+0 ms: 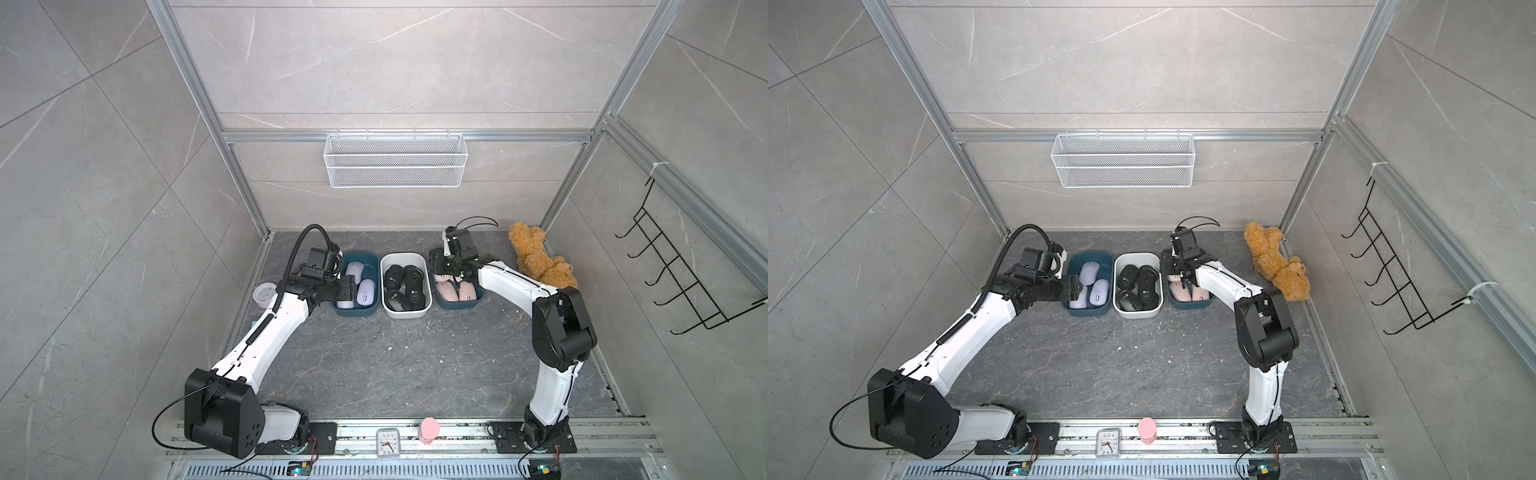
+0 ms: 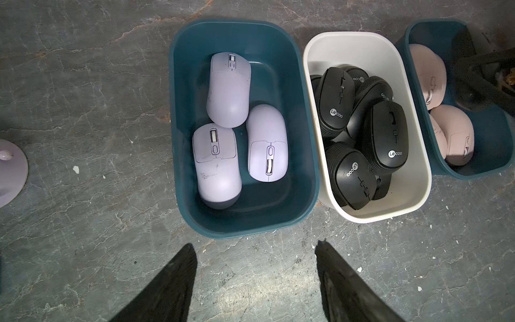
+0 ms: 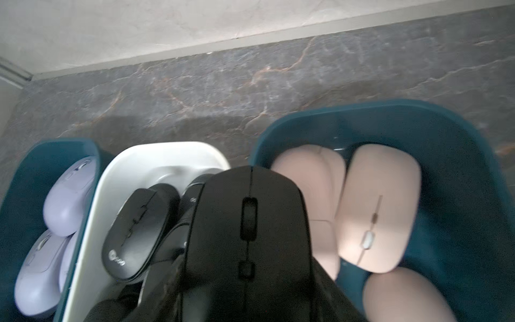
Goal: Place the mice by color into the storage box
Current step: Place the mouse in the storage box.
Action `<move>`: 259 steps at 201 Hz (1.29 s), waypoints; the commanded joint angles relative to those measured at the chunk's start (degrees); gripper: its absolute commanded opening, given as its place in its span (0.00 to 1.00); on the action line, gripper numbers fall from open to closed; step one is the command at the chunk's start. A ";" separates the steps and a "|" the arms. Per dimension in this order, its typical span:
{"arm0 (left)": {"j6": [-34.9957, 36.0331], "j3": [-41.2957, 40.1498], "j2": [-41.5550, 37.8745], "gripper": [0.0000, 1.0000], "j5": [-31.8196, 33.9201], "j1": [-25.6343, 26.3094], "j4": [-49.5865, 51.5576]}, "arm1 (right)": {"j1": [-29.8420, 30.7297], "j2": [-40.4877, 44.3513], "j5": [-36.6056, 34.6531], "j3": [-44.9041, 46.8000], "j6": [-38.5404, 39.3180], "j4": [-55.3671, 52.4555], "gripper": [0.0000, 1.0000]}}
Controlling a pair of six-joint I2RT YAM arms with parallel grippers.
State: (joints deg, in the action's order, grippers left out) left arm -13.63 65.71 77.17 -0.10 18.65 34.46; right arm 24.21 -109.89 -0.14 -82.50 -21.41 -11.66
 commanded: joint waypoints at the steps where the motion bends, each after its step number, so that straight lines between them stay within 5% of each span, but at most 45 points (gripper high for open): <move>1: 1.07 0.12 -1.23 0.70 0.10 0.17 -0.68 | 2.99 0.38 0.01 -2.51 -1.03 0.64 0.51; 150: 1.30 0.29 -2.11 0.70 0.45 0.16 -0.27 | 11.37 -16.56 -0.38 -21.12 -4.26 -7.76 0.56; 214: 1.36 0.38 -2.28 0.70 0.59 0.16 -0.17 | 11.66 -12.29 -0.90 -19.67 -4.00 -8.44 0.77; 259: 1.34 0.38 -2.85 0.70 0.67 0.20 -0.08 | 11.83 -5.84 -0.74 -18.02 -2.30 -9.19 0.77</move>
State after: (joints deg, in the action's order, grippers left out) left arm -13.43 65.71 76.58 -0.05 18.65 34.50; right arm 35.57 -123.02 -0.19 -101.58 -25.28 -20.43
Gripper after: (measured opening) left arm 0.703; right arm 0.770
